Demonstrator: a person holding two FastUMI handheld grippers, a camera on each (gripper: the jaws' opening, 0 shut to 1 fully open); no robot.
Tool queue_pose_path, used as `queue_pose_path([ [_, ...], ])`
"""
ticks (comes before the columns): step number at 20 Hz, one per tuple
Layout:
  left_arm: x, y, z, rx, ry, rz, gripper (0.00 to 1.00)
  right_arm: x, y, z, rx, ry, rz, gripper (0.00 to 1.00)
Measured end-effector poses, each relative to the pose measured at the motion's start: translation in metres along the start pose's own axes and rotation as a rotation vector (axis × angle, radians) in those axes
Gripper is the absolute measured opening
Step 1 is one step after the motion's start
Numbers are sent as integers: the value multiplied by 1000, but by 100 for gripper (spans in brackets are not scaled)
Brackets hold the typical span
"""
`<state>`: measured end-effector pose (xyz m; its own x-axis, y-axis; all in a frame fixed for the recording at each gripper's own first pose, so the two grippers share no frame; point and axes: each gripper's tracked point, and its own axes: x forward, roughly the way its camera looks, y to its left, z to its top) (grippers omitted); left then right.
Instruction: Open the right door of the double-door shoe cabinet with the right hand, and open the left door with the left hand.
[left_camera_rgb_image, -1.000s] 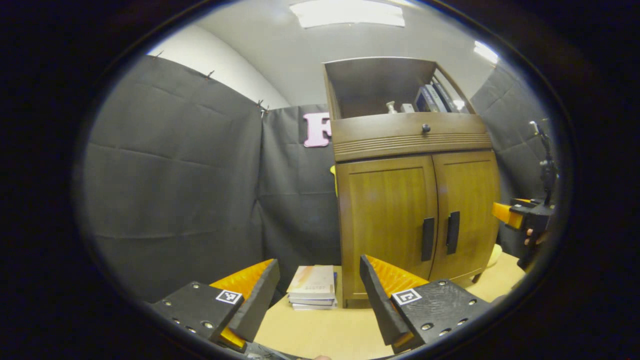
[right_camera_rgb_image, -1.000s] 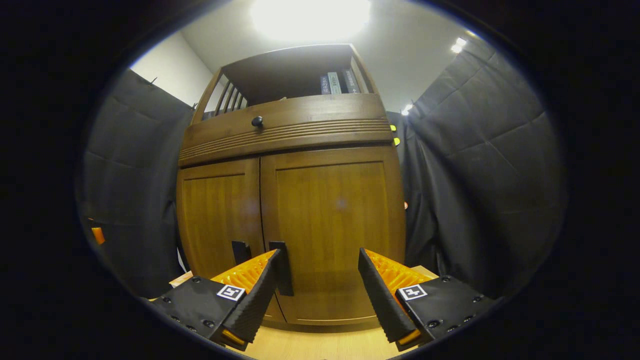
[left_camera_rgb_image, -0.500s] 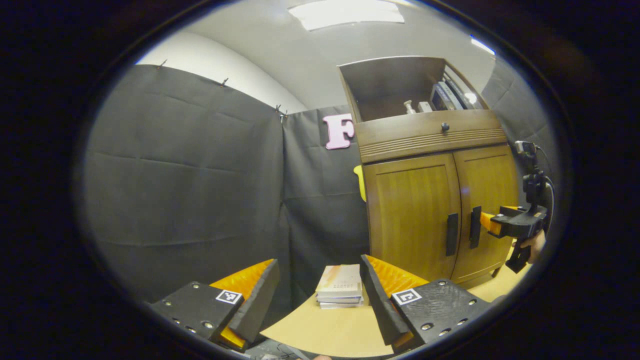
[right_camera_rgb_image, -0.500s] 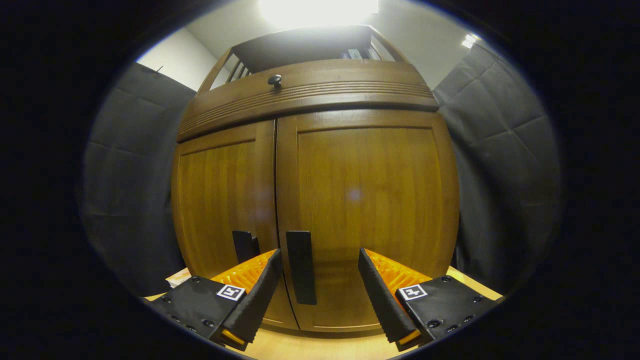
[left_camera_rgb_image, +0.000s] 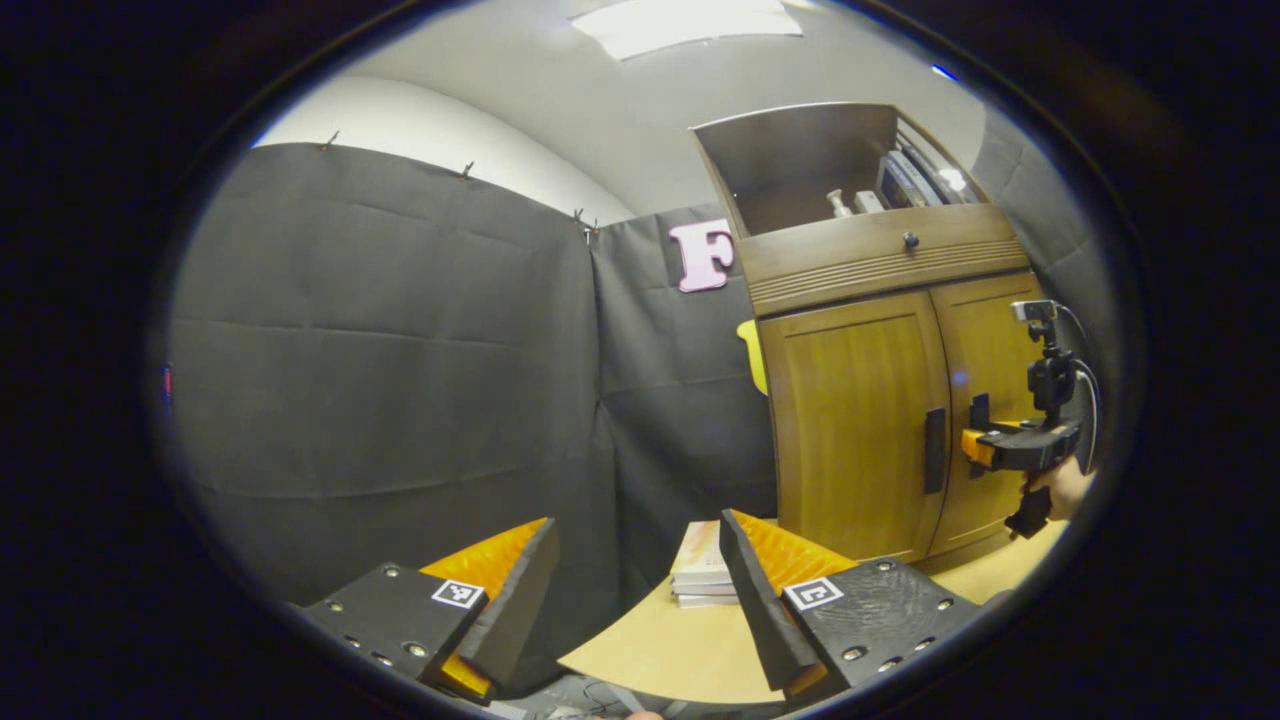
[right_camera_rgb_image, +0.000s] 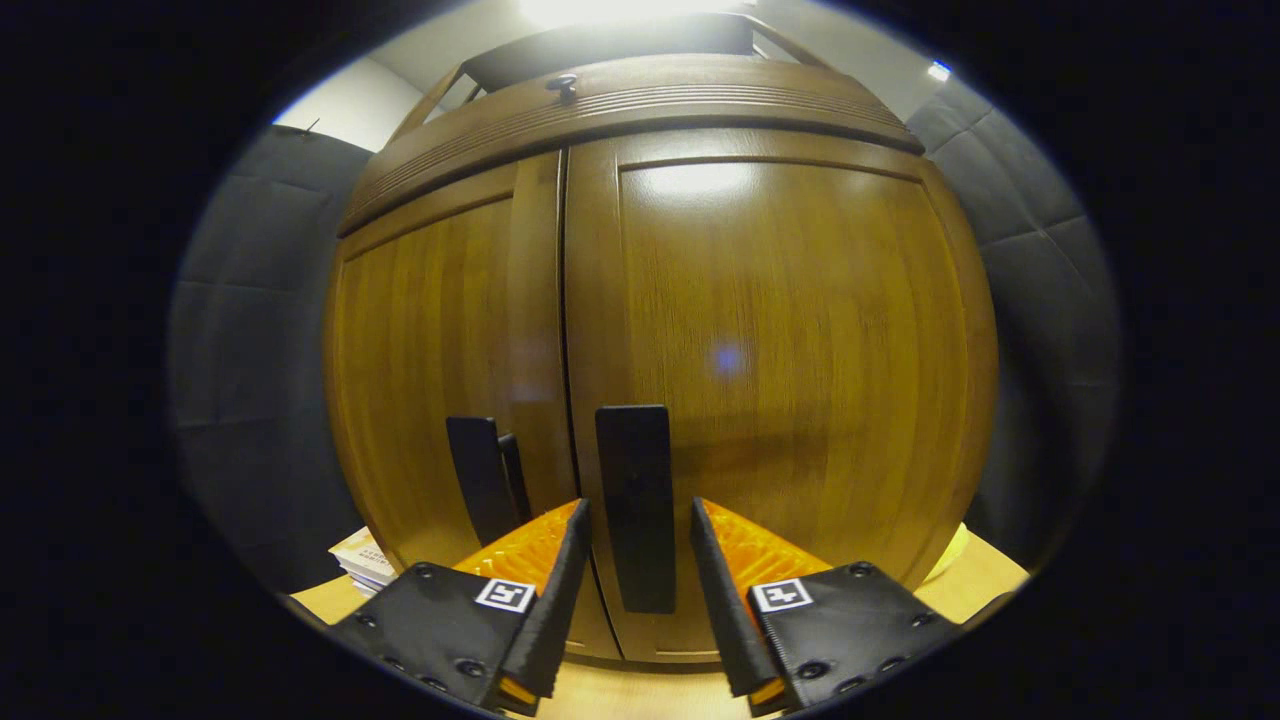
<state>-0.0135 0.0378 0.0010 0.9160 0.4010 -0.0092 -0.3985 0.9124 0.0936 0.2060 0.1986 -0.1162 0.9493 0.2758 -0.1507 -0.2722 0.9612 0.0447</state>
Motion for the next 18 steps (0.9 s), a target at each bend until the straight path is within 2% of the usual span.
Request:
queue_pose_path([
  [3,-1,1,0,0,-3,7,89,-1,0,0,9,22,-6,36],
  [4,-2,1,-1,0,-2,4,89,6,0,-3,1,30,-1,34],
  [5,-1,1,-1,-1,-2,2,89,3,0,-2,-5,33,-5,36],
  [6,-1,0,-1,-2,-1,-4,89,3,-1,-3,-5,41,-6,22],
  [8,-1,0,-1,0,-2,-12,89,6,0,-5,0,62,-3,14],
  [9,0,-1,-1,0,-5,-20,89,2,0,-3,-1,60,0,12],
  [12,4,-5,-1,-4,-17,-53,89,-10,0,1,-3,65,20,14],
  [13,5,-7,-2,-9,-18,-68,89,-18,0,-2,-4,68,30,17],
  [15,7,-13,-3,-19,-19,-102,89,-32,2,-7,-12,69,46,12],
  [18,12,-21,-5,-25,-24,-159,89,-51,0,-8,-12,76,69,14],
])
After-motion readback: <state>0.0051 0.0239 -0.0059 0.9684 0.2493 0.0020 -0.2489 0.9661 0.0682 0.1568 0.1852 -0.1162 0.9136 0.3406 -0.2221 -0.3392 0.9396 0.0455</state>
